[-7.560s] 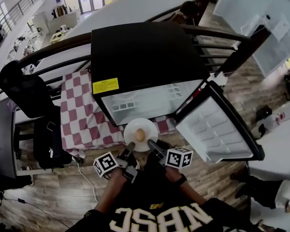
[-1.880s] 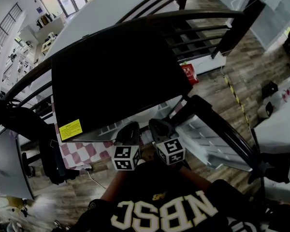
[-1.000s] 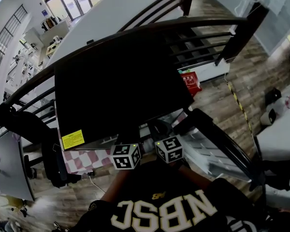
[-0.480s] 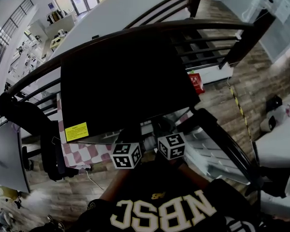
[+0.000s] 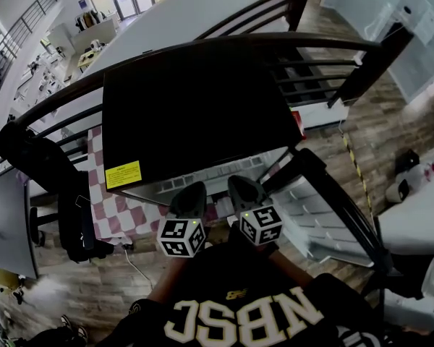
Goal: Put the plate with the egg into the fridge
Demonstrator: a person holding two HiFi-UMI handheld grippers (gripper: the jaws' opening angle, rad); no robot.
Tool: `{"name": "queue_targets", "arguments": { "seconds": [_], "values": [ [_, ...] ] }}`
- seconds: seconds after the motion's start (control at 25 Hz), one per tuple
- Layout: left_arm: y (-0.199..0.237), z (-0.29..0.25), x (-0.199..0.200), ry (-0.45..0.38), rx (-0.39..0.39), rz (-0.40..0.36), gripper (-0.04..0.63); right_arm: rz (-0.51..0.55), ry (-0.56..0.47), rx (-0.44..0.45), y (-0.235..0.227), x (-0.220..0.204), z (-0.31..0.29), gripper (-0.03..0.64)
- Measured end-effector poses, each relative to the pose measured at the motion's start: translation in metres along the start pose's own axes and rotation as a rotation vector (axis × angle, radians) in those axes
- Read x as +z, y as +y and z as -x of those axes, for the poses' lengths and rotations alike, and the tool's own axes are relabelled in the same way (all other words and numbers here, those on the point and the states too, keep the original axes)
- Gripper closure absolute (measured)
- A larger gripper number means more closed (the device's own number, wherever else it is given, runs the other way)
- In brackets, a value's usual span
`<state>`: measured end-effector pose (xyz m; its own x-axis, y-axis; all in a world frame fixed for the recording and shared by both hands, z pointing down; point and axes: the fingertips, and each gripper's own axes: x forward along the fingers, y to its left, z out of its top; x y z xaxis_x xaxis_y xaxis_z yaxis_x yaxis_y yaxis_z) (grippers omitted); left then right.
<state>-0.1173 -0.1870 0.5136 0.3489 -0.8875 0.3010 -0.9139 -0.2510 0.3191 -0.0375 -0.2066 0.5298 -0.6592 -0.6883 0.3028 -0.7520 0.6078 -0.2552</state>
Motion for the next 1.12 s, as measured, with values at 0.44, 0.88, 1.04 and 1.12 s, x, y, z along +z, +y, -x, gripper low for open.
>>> {"name": "queue_targets", "arguments": {
  "seconds": [0.44,0.88,1.04,1.12],
  "values": [
    [0.002,0.064,0.001,-0.094,0.022,-0.015,0.574,0.034,-0.048,-0.012,0.037,-0.005,0.038,0.580],
    [0.007,0.093,-0.007,-0.124,0.029,0.003,0.574,0.034,-0.045,-0.015,0.062,-0.017,0.053,0.580],
    [0.007,0.093,-0.009,-0.125,0.025,0.016,0.574,0.028,-0.040,-0.022,0.059,-0.019,0.053,0.580],
    [0.007,0.091,-0.006,-0.136,0.018,0.025,0.574,0.014,-0.036,-0.019,0.057,-0.019,0.051,0.580]
  ]
}}
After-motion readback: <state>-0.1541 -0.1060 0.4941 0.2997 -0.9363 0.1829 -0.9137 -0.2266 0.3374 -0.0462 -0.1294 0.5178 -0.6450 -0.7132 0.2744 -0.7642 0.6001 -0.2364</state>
